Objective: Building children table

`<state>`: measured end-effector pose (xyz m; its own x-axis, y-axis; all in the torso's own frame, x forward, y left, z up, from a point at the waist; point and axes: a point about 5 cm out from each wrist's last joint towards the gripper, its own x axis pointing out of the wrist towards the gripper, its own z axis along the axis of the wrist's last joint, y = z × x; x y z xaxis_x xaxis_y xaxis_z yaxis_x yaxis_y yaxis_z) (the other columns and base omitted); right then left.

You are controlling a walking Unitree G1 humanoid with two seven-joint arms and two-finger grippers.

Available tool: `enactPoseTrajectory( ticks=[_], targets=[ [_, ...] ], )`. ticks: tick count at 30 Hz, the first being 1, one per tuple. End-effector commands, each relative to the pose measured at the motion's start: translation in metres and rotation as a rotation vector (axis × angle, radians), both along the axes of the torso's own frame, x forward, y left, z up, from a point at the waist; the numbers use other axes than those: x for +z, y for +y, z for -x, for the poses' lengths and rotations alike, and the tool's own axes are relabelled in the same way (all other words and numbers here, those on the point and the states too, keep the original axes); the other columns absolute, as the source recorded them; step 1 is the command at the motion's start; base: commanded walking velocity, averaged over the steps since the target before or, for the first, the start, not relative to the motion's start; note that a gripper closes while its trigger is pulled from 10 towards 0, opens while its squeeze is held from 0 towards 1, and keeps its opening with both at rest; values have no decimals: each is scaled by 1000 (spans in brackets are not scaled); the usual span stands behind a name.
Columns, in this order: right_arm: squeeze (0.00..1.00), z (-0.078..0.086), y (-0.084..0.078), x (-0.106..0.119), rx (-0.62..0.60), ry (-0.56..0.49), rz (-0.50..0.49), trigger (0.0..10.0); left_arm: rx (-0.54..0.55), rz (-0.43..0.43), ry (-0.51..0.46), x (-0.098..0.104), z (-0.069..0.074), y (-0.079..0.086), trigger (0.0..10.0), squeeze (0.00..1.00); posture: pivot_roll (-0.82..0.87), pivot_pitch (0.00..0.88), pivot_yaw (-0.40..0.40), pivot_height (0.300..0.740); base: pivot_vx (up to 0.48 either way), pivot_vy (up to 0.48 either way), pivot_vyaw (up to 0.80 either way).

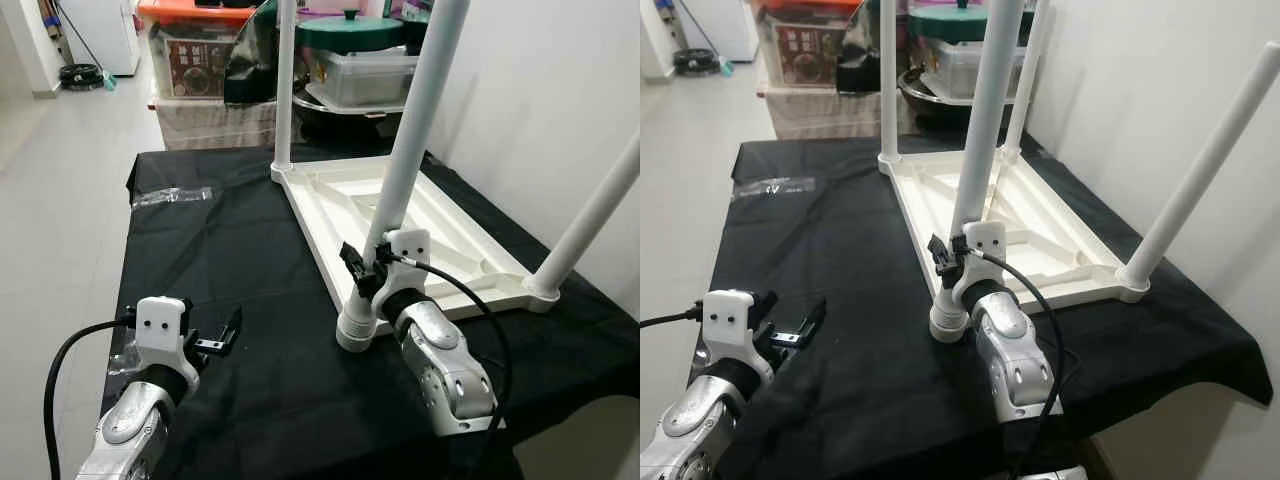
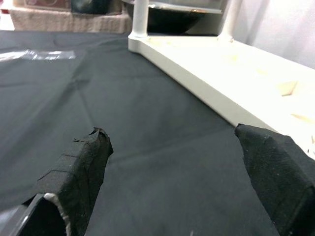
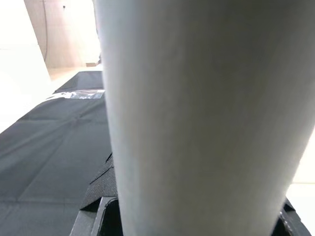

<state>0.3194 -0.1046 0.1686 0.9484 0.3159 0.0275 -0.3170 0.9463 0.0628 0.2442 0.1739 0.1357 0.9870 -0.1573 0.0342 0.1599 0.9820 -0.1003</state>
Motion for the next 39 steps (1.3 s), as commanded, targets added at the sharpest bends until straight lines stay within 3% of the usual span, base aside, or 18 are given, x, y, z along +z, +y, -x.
enactPoseTrajectory(
  ticks=[1, 39],
  targets=[
    [0, 1, 1, -10, 1, 47, -3, 10000, -12, 12, 5, -2, 0, -2, 10000, 0, 36, 0, -78, 740, 0, 0, 0],
    [8, 2, 2, -3, 8, 15, -13, 10000, -17, 12, 6, -3, 1, -4, 10000, 0, 37, 0, -81, 740, 0, 0, 0]
  ],
)
